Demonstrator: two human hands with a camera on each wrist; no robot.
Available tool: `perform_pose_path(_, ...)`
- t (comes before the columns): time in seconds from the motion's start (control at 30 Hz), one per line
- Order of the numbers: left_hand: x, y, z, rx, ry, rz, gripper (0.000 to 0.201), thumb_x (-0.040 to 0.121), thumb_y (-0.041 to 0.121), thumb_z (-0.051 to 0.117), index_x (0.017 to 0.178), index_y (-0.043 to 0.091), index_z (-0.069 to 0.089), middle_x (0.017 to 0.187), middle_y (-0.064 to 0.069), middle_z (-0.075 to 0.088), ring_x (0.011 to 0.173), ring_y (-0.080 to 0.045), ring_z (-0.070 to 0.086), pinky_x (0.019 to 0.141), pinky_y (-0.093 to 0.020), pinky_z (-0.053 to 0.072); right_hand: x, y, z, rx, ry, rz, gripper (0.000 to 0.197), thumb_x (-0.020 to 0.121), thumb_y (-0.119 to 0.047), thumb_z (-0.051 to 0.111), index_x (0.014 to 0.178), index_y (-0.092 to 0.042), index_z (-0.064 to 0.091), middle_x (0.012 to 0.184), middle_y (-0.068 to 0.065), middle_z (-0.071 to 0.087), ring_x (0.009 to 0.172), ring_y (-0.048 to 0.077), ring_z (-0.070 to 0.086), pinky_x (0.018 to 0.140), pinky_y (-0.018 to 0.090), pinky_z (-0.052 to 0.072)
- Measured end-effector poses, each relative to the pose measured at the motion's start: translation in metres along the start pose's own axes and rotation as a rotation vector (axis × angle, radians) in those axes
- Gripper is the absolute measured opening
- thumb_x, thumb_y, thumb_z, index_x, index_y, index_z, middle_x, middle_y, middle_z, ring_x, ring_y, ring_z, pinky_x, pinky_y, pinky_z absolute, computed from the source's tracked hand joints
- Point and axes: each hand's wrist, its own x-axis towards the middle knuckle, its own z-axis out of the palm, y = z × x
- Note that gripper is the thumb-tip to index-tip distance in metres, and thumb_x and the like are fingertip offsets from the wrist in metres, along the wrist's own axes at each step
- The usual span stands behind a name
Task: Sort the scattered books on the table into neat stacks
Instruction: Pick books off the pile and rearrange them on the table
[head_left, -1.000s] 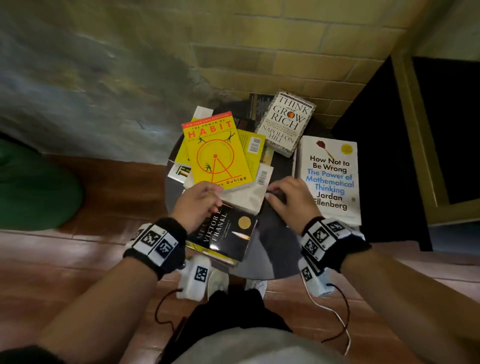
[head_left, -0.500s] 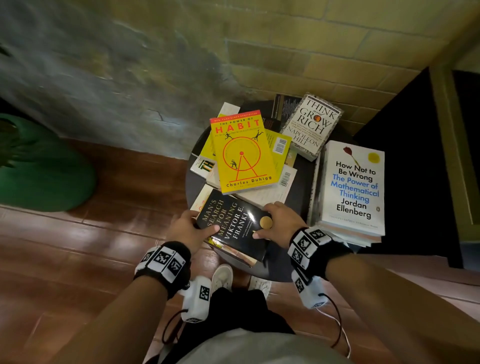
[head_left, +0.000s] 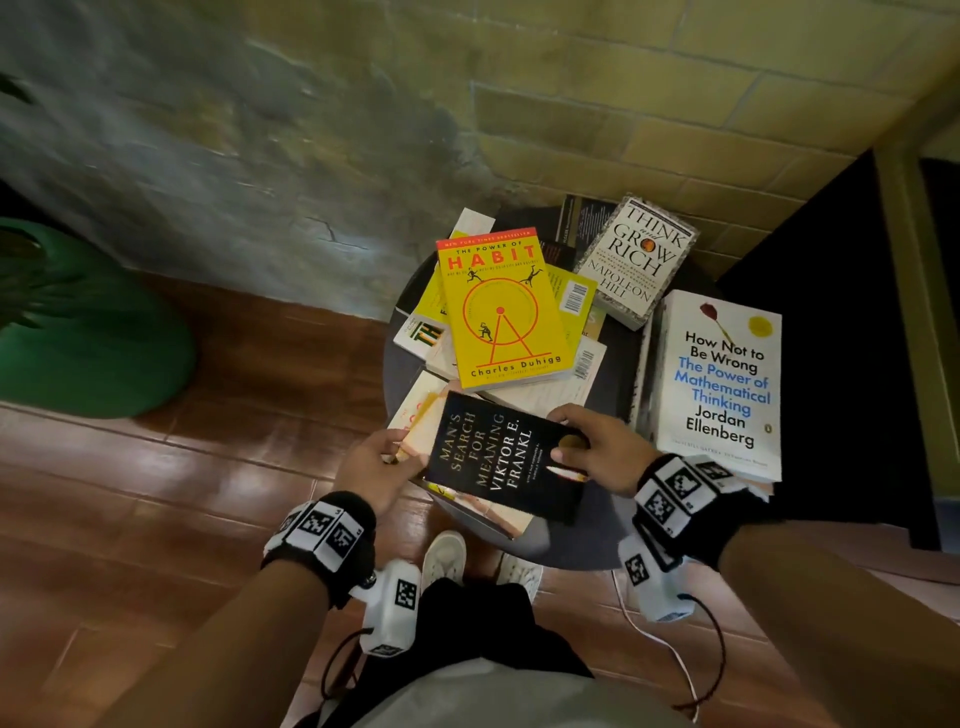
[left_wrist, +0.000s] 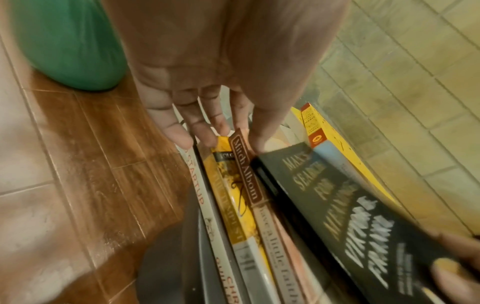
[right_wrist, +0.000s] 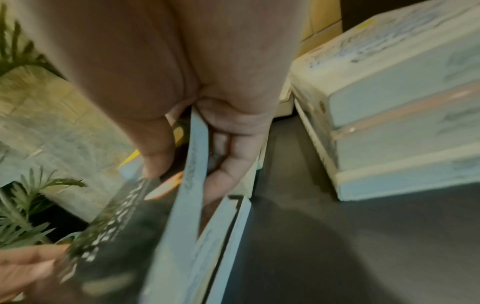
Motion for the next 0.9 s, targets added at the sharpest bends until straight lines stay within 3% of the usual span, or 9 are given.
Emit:
perform_pose_path(0.2, 0.007, 0.004, 0.003, 0.203, -0.017, -0.027, 0.053, 0.069, 0.046, 0.081, 0.106, 0.028, 0.048, 0.117, -0.006, 0.057, 0.105, -0.025, 0.057, 0.082, -0.032, 0.044, -0.007, -0.014, -0.051, 0.212, 0.116, -0.111, 0.028, 0.089, 0.000, 0.060, 0.103, -0.025, 0.060, 0.100, -0.004, 0.065, 0.095, 0.012, 0.061, 0.090, 0.027, 0.049)
perform_pose_path(0.3, 0.007, 0.008, 0.000, 0.200, -0.022, -0.035, 0.052, 0.072, 0.040, 0.081, 0.109, 0.025, 0.048, 0.118, -0.007, 0.059, 0.107, -0.026, 0.057, 0.084, -0.032, 0.044, 0.004, -0.031, -0.067, 0.439, 0.278, -0.100, 0.026, 0.091, 0.001, 0.058, 0.107, -0.019, 0.055, 0.101, -0.001, 0.062, 0.094, 0.018, 0.062, 0.080, 0.031, 0.057)
perform_pose_path(0.4, 0.007, 0.012, -0.003, 0.199, -0.028, -0.047, 0.058, 0.078, 0.032, 0.078, 0.127, 0.015, 0.051, 0.115, -0.006, 0.064, 0.108, -0.026, 0.059, 0.088, -0.031, 0.043, 0.029, -0.045, -0.071, 0.466, 0.415, -0.041, 0.017, 0.090, -0.013, 0.061, 0.095, -0.028, 0.055, 0.102, 0.003, 0.062, 0.100, 0.029, 0.063, 0.088, 0.048, 0.055)
perform_pose_path(0.43, 0.007, 0.012, -0.004, 0.205, -0.028, -0.047, 0.059, 0.079, 0.032, 0.077, 0.129, 0.013, 0.052, 0.116, -0.007, 0.066, 0.109, -0.026, 0.060, 0.088, -0.030, 0.043, 0.038, -0.048, -0.069, 0.465, 0.441, -0.027, 0.014, 0.090, -0.017, 0.062, 0.096, -0.027, 0.055, 0.101, 0.001, 0.062, 0.099, 0.027, 0.064, 0.088, 0.043, 0.056)
perform_pose_path(0.5, 0.009, 0.011, -0.006, 0.204, -0.029, -0.060, 0.058, 0.079, 0.031, 0.077, 0.128, 0.011, 0.054, 0.116, -0.007, 0.067, 0.108, -0.026, 0.061, 0.088, -0.031, 0.044, 0.050, -0.055, -0.065, 0.453, 0.490, 0.023, 0.020, 0.092, -0.017, 0.061, 0.110, -0.017, 0.052, 0.098, -0.002, 0.059, 0.089, 0.018, 0.062, 0.066, 0.011, 0.053)
perform_pose_path(0.57, 0.008, 0.010, -0.009, 0.188, -0.035, -0.085, 0.054, 0.078, 0.030, 0.078, 0.123, 0.011, 0.055, 0.111, -0.004, 0.066, 0.101, -0.024, 0.060, 0.085, -0.030, 0.044, 0.059, -0.060, -0.059, 0.407, 0.557, 0.073, 0.030, 0.092, -0.014, 0.061, 0.118, -0.008, 0.049, 0.103, 0.004, 0.057, 0.080, 0.014, 0.058, 0.044, 0.002, 0.041)
perform_pose_path(0.67, 0.004, 0.008, -0.010, 0.057, -0.003, -0.068, 0.045, 0.079, 0.023, 0.078, 0.115, 0.011, 0.053, 0.101, -0.001, 0.059, 0.095, -0.020, 0.055, 0.082, -0.029, 0.041, 0.070, -0.056, -0.055, 0.326, 0.616, 0.133, 0.035, 0.088, -0.020, 0.065, 0.114, -0.010, 0.044, 0.103, 0.008, 0.060, 0.071, 0.015, 0.054, 0.059, 0.021, 0.047)
perform_pose_path(0.77, -0.002, 0.008, -0.016, -0.279, -0.061, -0.052, 0.034, 0.080, 0.011, 0.076, 0.104, 0.012, 0.052, 0.104, -0.010, 0.063, 0.098, -0.027, 0.059, 0.093, -0.041, 0.049, 0.071, -0.048, -0.053, 0.189, 0.580, 0.175, 0.038, 0.087, -0.024, 0.066, 0.113, -0.012, 0.040, 0.086, 0.002, 0.054, 0.068, 0.019, 0.050, 0.061, 0.024, 0.038)
perform_pose_path(0.9, -0.004, 0.015, -0.035, -0.551, -0.088, -0.077, 0.021, 0.086, 0.001, 0.065, 0.093, 0.017, 0.054, 0.105, -0.015, 0.061, 0.092, -0.032, 0.062, 0.089, -0.050, 0.052, 0.070, -0.041, -0.052, 0.168, 0.538, 0.167, 0.041, 0.087, -0.023, 0.065, 0.118, -0.007, 0.043, 0.097, 0.005, 0.053, 0.086, 0.023, 0.051, 0.075, 0.030, 0.038)
